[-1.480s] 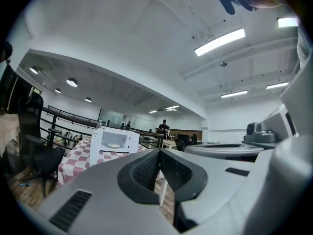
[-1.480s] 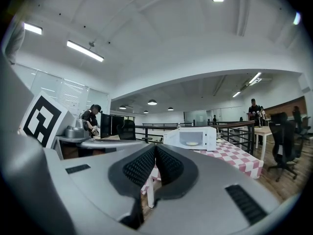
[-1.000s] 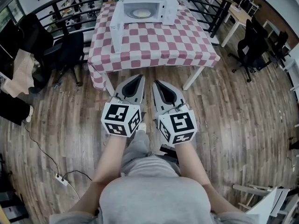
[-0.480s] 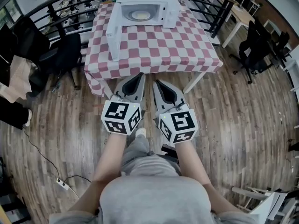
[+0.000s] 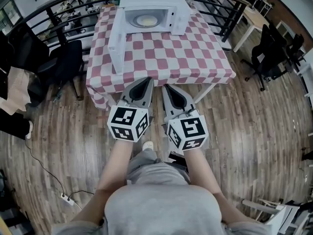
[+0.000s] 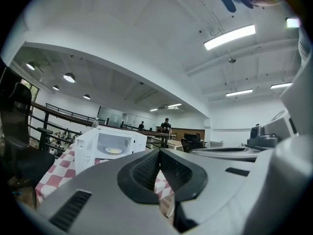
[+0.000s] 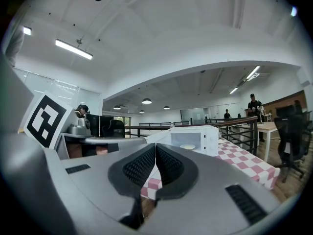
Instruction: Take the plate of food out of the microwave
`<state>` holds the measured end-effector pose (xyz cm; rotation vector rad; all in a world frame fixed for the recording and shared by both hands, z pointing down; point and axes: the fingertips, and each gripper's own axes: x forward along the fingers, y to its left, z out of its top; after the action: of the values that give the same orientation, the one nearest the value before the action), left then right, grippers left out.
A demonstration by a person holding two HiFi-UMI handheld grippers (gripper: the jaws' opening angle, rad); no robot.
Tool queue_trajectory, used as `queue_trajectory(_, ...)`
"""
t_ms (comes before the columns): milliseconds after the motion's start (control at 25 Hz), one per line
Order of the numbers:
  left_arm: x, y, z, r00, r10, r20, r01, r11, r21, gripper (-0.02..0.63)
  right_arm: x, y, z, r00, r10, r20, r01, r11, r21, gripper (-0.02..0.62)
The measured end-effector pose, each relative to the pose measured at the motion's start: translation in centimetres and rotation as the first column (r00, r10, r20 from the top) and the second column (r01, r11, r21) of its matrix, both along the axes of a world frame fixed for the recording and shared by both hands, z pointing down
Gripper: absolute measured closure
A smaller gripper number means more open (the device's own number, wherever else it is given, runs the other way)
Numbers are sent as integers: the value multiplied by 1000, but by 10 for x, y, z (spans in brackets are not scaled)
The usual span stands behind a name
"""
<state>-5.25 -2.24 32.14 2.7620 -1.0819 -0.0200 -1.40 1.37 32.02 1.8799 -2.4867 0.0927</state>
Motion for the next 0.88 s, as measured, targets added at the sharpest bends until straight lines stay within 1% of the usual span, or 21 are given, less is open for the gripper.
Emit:
queue_trajectory(240,6,-41,1,1000,15,-2,-15,1000,-8,604,-2,-40,1,1000,-11,-25,11,1000,-1,571)
queue_trajectory(400,12,-63,5,1000,21,-11,-21,1000,-15,604,3,-62,6,999,-3,-39,3,1000,-10,571)
queue_trajectory(880,25,-116,10,999,31,-8,-31,999,-19,604,22,-111,12,999,30,-18,-31,999,-10,571)
